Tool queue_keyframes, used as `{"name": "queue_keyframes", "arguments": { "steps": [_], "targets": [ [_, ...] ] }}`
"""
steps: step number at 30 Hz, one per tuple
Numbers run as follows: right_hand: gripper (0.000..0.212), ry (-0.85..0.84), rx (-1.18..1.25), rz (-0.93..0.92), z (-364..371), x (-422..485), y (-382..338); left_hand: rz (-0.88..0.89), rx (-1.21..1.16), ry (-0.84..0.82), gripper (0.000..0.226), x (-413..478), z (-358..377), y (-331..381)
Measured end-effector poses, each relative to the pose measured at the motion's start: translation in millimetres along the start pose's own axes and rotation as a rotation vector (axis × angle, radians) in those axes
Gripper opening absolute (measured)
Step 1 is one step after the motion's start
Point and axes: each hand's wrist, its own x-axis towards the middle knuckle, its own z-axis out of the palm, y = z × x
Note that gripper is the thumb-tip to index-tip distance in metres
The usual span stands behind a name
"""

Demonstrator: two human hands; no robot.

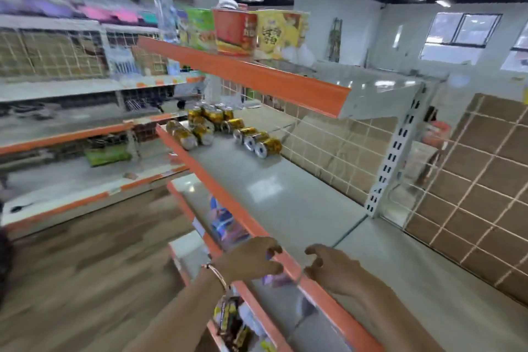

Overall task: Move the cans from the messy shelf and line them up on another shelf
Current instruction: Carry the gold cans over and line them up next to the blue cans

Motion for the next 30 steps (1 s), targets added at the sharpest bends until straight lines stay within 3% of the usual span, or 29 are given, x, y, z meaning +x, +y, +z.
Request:
{"name": "queue_keyframes", "arguments": {
  "steps": [6,8,13,19,30],
  "targets": [
    [0.032,-0.033,0.095,-0.087,22,44,-97,-0.079,0.083,-0.005,0.039,-38,-80,-107],
    [0.036,-0.01,0.118,-0.094,29,58,-120,-0.083,0.113,-0.027,0.029,-46,-99,-130],
    [0.027,-0.063,0.171,-0.139,37,85,-180,-0.117,0.046,-0.035,0.044,-52,-133,-183],
    [0.018,-0.082,0.038,-0.169,33,140,-238,-0.137,-0.005,0.01,0.045,-33,-163,-230],
    [0.035,-0.062,0.039,-0.235,13,309,-318,-0.244,0.067,-0.012,0.044,62,-253,-316]
  ]
}}
